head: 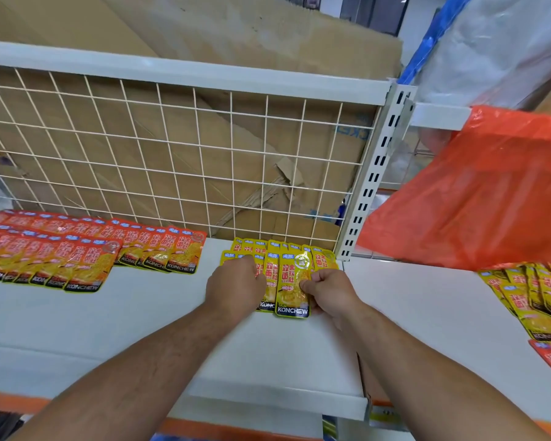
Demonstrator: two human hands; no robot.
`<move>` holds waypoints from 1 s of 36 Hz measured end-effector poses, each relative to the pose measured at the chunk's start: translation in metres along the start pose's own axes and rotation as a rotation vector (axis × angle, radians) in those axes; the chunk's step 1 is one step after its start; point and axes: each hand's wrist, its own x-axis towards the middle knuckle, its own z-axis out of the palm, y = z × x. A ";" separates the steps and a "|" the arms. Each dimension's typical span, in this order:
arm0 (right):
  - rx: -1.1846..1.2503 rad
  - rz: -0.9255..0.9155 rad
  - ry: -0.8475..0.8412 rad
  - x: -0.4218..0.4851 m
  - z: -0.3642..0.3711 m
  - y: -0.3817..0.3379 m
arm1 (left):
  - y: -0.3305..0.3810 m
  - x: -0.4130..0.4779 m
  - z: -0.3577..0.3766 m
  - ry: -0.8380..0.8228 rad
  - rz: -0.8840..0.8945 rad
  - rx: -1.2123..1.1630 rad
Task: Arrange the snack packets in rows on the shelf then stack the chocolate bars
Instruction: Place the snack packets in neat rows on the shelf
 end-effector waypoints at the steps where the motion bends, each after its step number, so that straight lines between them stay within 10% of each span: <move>1: -0.020 -0.001 0.023 0.002 0.003 -0.002 | -0.001 0.000 -0.001 0.004 0.002 0.000; 22: -0.742 -0.049 0.176 0.004 0.017 -0.013 | -0.007 -0.001 -0.003 0.013 0.000 0.019; 36: -0.723 -0.099 0.207 0.006 0.011 -0.009 | -0.003 0.001 0.003 0.019 0.139 0.098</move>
